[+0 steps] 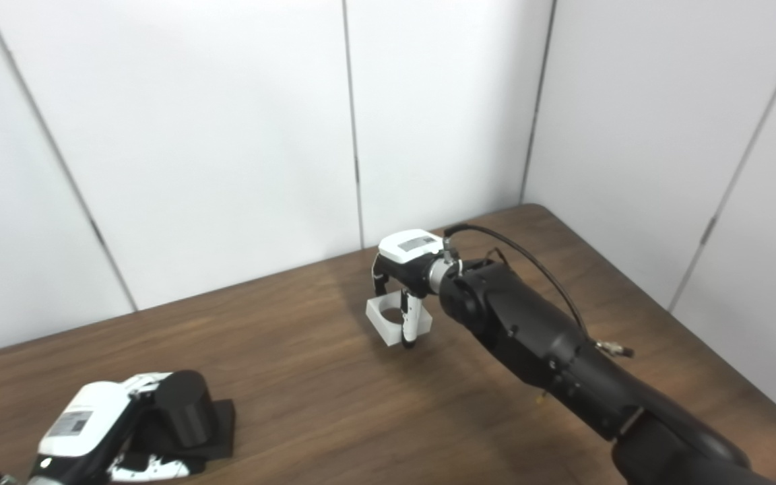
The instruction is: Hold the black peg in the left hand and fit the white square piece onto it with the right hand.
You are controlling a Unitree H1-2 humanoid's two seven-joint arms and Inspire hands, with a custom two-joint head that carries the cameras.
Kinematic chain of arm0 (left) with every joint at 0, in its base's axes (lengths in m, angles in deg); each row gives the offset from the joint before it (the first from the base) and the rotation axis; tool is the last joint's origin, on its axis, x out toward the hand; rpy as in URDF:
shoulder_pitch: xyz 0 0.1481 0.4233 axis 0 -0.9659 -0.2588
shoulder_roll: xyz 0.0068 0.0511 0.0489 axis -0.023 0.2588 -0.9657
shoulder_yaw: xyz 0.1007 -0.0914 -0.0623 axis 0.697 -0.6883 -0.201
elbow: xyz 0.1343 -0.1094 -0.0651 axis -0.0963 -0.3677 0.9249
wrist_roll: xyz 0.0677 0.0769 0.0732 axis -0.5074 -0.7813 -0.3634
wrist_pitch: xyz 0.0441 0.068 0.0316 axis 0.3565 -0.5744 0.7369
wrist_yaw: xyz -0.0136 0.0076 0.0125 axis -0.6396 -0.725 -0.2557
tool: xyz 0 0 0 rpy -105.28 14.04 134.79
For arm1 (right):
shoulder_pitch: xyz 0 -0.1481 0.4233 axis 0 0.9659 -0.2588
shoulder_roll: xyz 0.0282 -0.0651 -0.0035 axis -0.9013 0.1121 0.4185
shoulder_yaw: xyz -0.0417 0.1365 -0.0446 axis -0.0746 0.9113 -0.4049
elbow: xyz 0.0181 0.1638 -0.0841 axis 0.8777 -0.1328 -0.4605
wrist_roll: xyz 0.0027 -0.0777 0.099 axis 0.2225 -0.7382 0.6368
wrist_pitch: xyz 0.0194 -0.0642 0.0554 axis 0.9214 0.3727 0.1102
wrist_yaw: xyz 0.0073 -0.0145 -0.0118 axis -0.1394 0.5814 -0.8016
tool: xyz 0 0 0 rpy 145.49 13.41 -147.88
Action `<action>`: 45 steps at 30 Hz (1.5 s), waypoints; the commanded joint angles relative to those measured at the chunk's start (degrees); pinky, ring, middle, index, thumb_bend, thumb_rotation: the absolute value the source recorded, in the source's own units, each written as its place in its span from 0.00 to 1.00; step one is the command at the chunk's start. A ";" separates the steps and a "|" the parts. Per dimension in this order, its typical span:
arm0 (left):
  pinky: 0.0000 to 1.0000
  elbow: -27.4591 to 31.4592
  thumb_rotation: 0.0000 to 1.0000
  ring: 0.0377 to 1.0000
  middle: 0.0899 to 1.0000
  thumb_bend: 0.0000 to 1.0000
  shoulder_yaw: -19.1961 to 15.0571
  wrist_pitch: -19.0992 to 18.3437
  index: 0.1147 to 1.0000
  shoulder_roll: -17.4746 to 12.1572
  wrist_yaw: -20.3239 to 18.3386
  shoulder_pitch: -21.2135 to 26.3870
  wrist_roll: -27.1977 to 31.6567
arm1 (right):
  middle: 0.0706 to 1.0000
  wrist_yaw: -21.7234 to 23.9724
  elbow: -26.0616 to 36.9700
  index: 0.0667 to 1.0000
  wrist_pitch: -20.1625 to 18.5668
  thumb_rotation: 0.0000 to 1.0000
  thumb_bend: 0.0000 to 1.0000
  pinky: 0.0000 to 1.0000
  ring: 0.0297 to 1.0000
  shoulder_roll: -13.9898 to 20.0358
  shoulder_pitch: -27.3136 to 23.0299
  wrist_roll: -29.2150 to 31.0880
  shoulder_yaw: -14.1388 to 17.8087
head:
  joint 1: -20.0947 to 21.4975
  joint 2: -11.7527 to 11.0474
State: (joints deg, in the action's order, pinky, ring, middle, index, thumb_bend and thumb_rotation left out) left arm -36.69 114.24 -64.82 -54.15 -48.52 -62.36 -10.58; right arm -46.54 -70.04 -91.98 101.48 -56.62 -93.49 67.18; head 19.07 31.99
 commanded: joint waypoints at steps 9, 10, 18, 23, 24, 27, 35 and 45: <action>0.74 -1.09 0.07 0.83 0.80 0.52 3.35 -4.74 0.42 1.65 -6.43 -3.31 -4.68 | 0.75 1.88 11.40 0.44 3.12 0.14 0.52 0.91 0.87 -0.87 -3.04 2.46 1.35 | -8.97 1.34; 0.74 -0.96 0.07 0.83 0.80 0.52 3.43 -5.27 0.42 1.97 -6.44 -3.31 -4.83 | 0.75 1.98 11.91 0.44 3.50 0.14 0.52 0.90 0.87 -1.07 -2.97 2.79 1.47 | -10.08 1.30; 0.75 -0.71 0.07 0.85 0.82 0.52 3.91 -8.09 0.42 3.75 -7.02 -3.07 -4.91 | 0.74 1.87 14.24 0.44 5.74 0.14 0.52 0.86 0.85 -3.77 -2.13 4.70 1.45 | -14.80 1.91; 0.73 -2.05 0.07 0.83 0.80 0.52 3.86 -7.55 0.42 4.69 -5.71 -2.69 -4.82 | 0.75 1.89 14.66 0.44 6.45 0.14 0.52 0.86 0.85 -6.74 -2.24 5.14 0.56 | -16.20 2.32; 0.73 -2.18 0.07 0.83 0.80 0.52 3.80 -7.47 0.42 4.89 -5.52 -2.66 -4.73 | 0.75 1.70 14.60 0.44 6.64 0.14 0.52 0.86 0.85 -7.60 -2.28 5.42 0.44 | -16.48 2.40; 0.72 -2.71 0.07 0.83 0.80 0.52 3.88 -7.07 0.42 5.28 -5.04 -2.51 -4.86 | 0.75 1.23 14.30 0.44 7.35 0.13 0.52 0.86 0.85 -9.54 -2.45 5.83 0.09 | -17.23 2.51; 0.72 -2.35 0.07 0.83 0.80 0.52 4.03 -7.83 0.42 6.04 -5.59 -2.29 -5.50 | 0.75 1.15 12.16 0.44 8.24 0.14 0.52 0.86 0.85 -13.86 -4.20 5.62 -1.17 | -18.87 3.12; 0.72 -1.02 0.08 0.84 0.81 0.52 4.50 -9.35 0.42 6.38 -6.83 -2.33 -5.82 | 0.73 -0.41 8.91 0.44 10.08 0.13 0.52 0.86 0.85 -16.91 -4.66 6.25 -1.38 | -20.20 3.88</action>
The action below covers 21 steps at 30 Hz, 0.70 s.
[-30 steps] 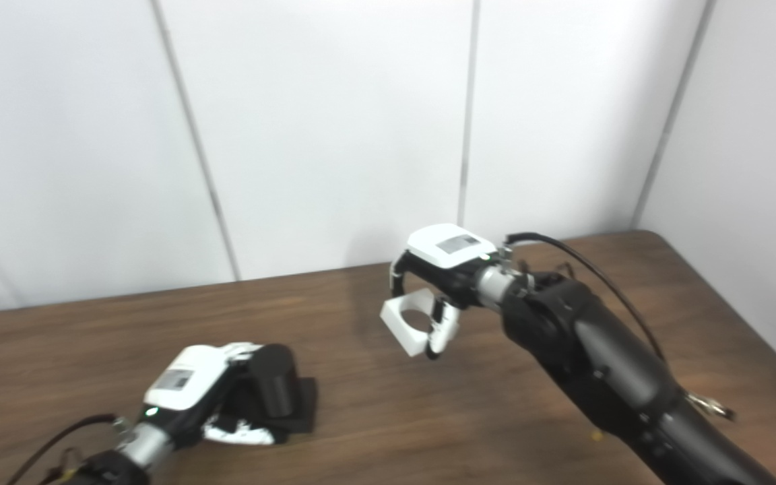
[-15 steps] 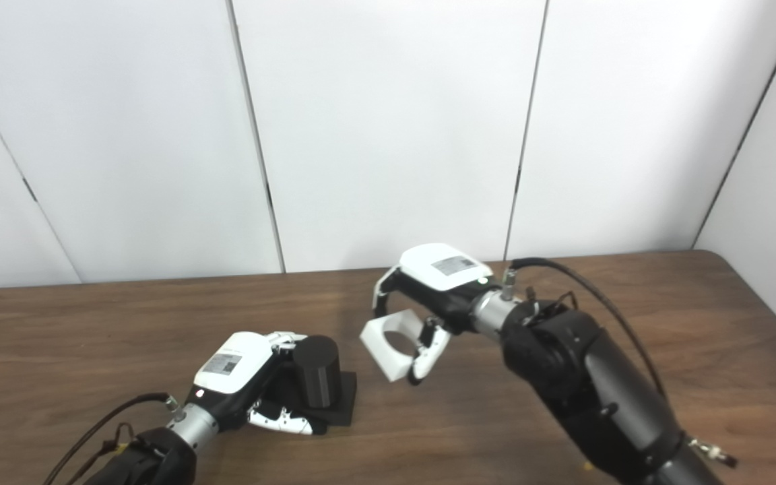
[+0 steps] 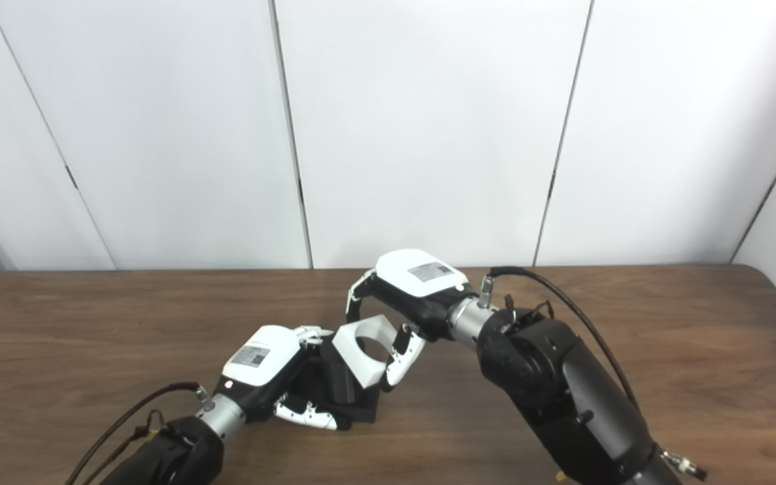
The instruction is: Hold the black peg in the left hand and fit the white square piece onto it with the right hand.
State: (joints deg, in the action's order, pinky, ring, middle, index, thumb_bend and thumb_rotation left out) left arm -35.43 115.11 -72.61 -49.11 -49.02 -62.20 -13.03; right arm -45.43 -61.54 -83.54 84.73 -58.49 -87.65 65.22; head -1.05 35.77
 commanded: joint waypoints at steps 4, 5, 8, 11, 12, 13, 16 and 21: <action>0.74 -2.32 0.08 0.84 0.81 0.52 3.63 -1.34 0.42 1.37 -6.16 -2.47 -2.96 | 0.73 -2.18 -0.97 0.44 1.85 0.13 0.52 0.86 0.85 -0.68 -2.96 0.61 0.40 | -0.07 0.10; 0.74 -2.41 0.08 0.84 0.80 0.52 3.60 -1.19 0.42 1.39 -5.97 -2.48 -2.90 | 0.73 -2.34 -1.24 0.44 1.89 0.13 0.52 0.86 0.85 -0.80 -3.01 0.66 0.38 | -0.07 0.10; 0.74 -2.55 0.08 0.84 0.80 0.52 3.67 -1.14 0.42 1.43 -5.82 -2.44 -3.04 | 0.73 -2.95 -2.21 0.44 2.01 0.13 0.52 0.86 0.85 -1.18 -3.26 0.82 0.18 | -0.07 0.10; 0.74 -1.88 0.08 0.84 0.80 0.52 3.66 -1.43 0.42 1.41 -6.14 -2.66 -3.04 | 0.74 -3.29 -2.80 0.44 1.96 0.13 0.52 0.87 0.84 -1.49 -3.44 0.72 -0.20 | -0.58 0.54; 0.74 -1.65 0.08 0.84 0.80 0.52 3.70 -1.51 0.42 1.41 -6.20 -2.72 -3.10 | 0.74 -3.49 -3.11 0.44 2.05 0.13 0.52 0.86 0.84 -1.63 -3.50 0.74 -0.34 | -0.65 0.59; 0.74 -1.46 0.08 0.84 0.80 0.52 3.74 -1.57 0.42 1.40 -6.23 -2.76 -3.14 | 0.74 -3.68 -3.41 0.44 2.14 0.13 0.52 0.86 0.84 -1.75 -3.55 0.80 -0.47 | -0.71 0.66; 0.74 -0.80 0.08 0.84 0.81 0.52 3.90 -2.03 0.42 1.38 -6.64 -2.88 -3.06 | 0.74 -3.70 -3.75 0.44 1.95 0.13 0.52 0.86 0.84 -2.05 -3.51 1.29 -0.57 | -1.02 0.97; 0.73 -0.53 0.08 0.84 0.81 0.52 4.25 -2.40 0.42 1.49 -6.52 -2.87 -3.01 | 0.74 -4.32 -4.91 0.44 2.60 0.13 0.52 0.85 0.83 -2.74 -3.25 1.86 -1.01 | -1.28 1.32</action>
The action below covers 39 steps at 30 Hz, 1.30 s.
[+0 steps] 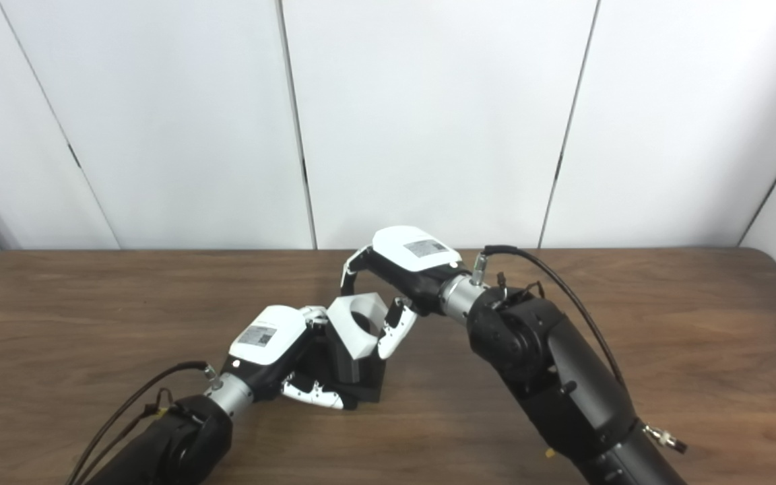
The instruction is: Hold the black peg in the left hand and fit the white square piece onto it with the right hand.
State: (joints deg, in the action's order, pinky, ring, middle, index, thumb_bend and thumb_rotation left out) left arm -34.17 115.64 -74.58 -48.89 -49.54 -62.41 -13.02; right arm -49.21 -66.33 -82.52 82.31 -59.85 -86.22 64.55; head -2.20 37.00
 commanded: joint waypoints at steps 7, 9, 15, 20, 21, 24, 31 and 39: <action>0.73 -1.73 0.07 0.84 0.81 0.52 3.96 -0.77 0.42 1.51 -6.30 -2.67 -2.97 | 0.74 -1.14 -0.82 0.44 1.59 0.13 0.52 0.85 0.83 -0.88 -1.68 0.31 -1.17 | -0.24 0.37; 0.73 -1.68 0.07 0.85 0.81 0.52 4.06 -1.08 0.42 1.55 -6.78 -2.60 -2.92 | 0.73 -1.18 -0.84 0.44 1.71 0.13 0.52 0.85 0.83 -1.05 -1.67 0.40 -1.35 | -0.24 0.37; 0.72 -2.03 0.07 0.84 0.81 0.52 4.20 -0.70 0.42 1.62 -6.49 -2.60 -2.89 | 0.73 -0.89 -0.09 0.44 2.38 0.13 0.52 0.85 0.82 -1.22 -2.03 0.18 -2.36 | -0.20 0.75; 0.70 -1.40 0.07 0.84 0.82 0.52 4.31 -1.29 0.42 1.63 -7.62 -2.55 -2.63 | 0.73 1.17 1.42 0.44 2.06 0.14 0.52 0.85 0.83 -0.95 -2.71 0.30 -3.94 | -0.20 1.22; 0.70 -1.28 0.07 0.84 0.83 0.52 4.32 -1.43 0.42 1.62 -7.90 -2.54 -2.58 | 0.74 2.26 1.71 0.44 1.84 0.14 0.52 0.85 0.83 -0.71 -2.95 0.22 -4.37 | -0.19 1.34; 0.71 -1.22 0.07 0.85 0.83 0.52 4.20 -1.52 0.42 1.58 -8.19 -2.52 -2.33 | 0.75 5.47 2.08 0.44 1.25 0.14 0.52 0.87 0.84 0.00 -3.57 0.41 -5.09 | 0.01 1.49; 0.72 -1.19 0.08 0.84 0.83 0.52 3.28 -2.53 0.42 1.35 -8.33 -2.34 -1.87 | 0.75 9.36 1.41 0.44 1.78 0.13 0.52 0.87 0.84 2.24 -4.52 0.88 -5.93 | 0.00 1.68; 0.68 -1.10 0.08 0.83 0.82 0.52 0.77 -3.23 0.42 0.74 -7.83 -2.49 -0.74 | 0.75 11.05 1.45 0.44 2.02 0.13 0.52 0.88 0.84 3.96 -4.41 1.05 -6.18 | 0.10 2.50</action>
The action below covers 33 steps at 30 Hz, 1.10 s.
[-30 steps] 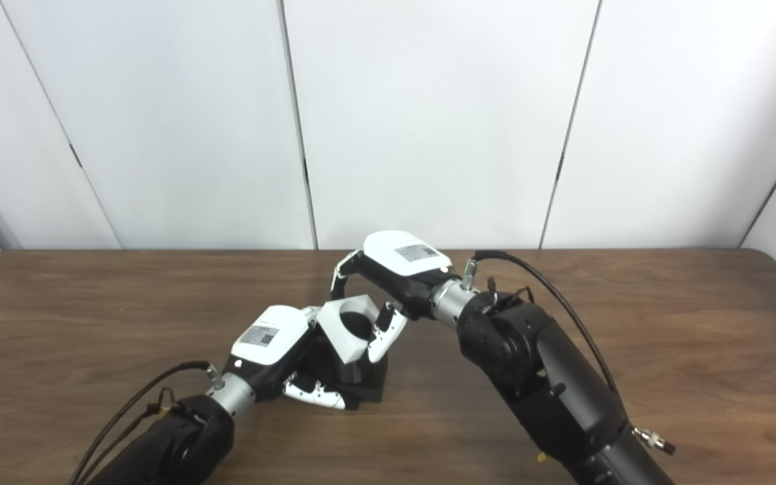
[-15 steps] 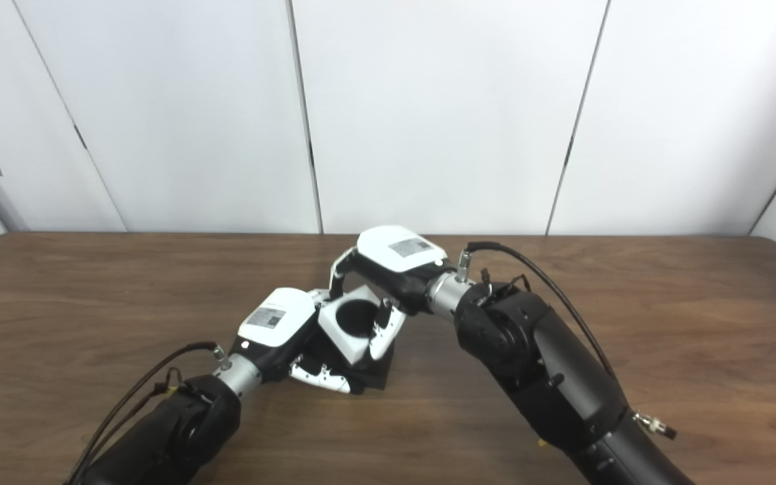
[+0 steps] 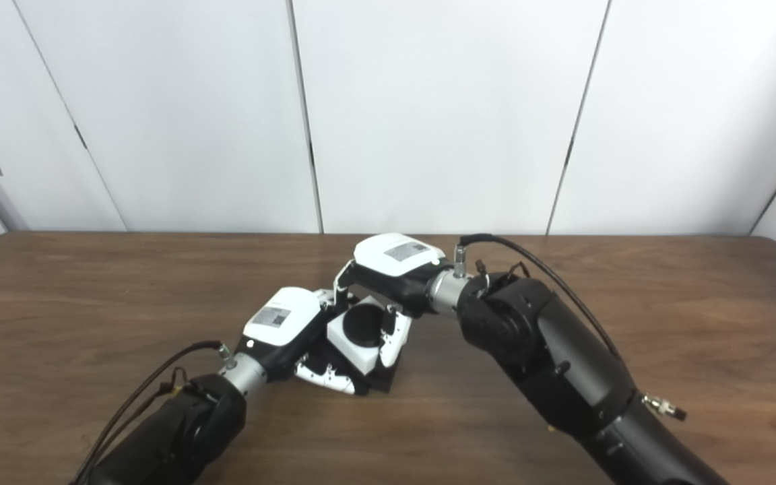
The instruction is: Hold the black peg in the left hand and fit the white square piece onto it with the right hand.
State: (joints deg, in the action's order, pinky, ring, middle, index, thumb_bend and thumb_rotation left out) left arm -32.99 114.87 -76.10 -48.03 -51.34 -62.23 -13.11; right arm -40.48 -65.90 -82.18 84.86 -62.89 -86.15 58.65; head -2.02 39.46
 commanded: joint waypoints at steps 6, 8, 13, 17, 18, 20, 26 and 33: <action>0.68 -1.65 0.08 0.84 0.82 0.52 0.77 -2.30 0.42 -0.43 -6.97 -2.71 -0.82 | 0.76 2.28 0.85 0.44 1.77 0.13 0.52 0.87 0.84 1.98 -1.56 0.88 -0.64 | 0.20 0.40; 0.69 -1.57 0.08 0.84 0.82 0.52 0.54 -2.32 0.42 -0.41 -7.17 -2.77 -0.88 | 0.76 3.30 1.02 0.45 0.84 0.14 0.52 0.87 0.84 2.11 -1.82 0.89 -0.81 | 0.20 0.40; 0.70 -1.23 0.07 0.84 0.82 0.52 -0.06 -2.81 0.42 -0.26 -7.92 -3.00 -0.94 | 0.82 5.88 1.51 0.71 -1.49 0.34 0.87 0.87 0.86 2.01 -2.23 1.44 -0.52 | 0.33 0.57; 0.71 -1.23 0.07 0.84 0.82 0.52 -0.35 -2.92 0.42 -0.19 -8.34 -3.08 -1.24 | 0.83 6.85 1.67 0.73 -1.82 0.32 0.89 0.87 0.86 1.94 -2.29 1.26 -0.11 | 0.44 0.66; 0.70 -1.17 0.07 0.84 0.82 0.52 -0.46 -2.91 0.42 -0.17 -8.42 -3.14 -1.24 | 0.83 6.95 1.68 0.73 -1.83 0.31 0.89 0.87 0.86 1.94 -2.28 1.29 0.00 | 0.48 0.74; 0.70 -1.08 0.07 0.84 0.82 0.52 -0.59 -2.85 0.42 -0.16 -8.51 -3.22 -1.30 | 0.83 7.23 1.69 0.73 -1.93 0.30 0.89 0.87 0.86 1.93 -2.26 1.23 0.15 | 0.46 0.77; 0.70 -0.94 0.07 0.84 0.82 0.52 -0.59 -2.86 0.42 -0.25 -8.69 -3.31 -1.59 | 0.83 7.57 1.74 0.73 -2.09 0.28 0.88 0.88 0.87 2.01 -2.23 1.12 0.19 | 0.60 1.07; 0.70 -1.04 0.07 0.84 0.82 0.52 -0.54 -3.29 0.42 -0.10 -8.95 -3.20 -1.87 | 0.83 7.68 1.42 0.73 -2.37 0.26 0.88 0.89 0.87 2.15 -2.33 1.18 0.26 | 0.69 1.04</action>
State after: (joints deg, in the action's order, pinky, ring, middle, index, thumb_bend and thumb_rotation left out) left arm -31.56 112.59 -76.88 -47.93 -53.87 -63.39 -13.96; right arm -33.25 -65.62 -84.41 86.12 -63.17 -84.98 58.20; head -1.32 40.43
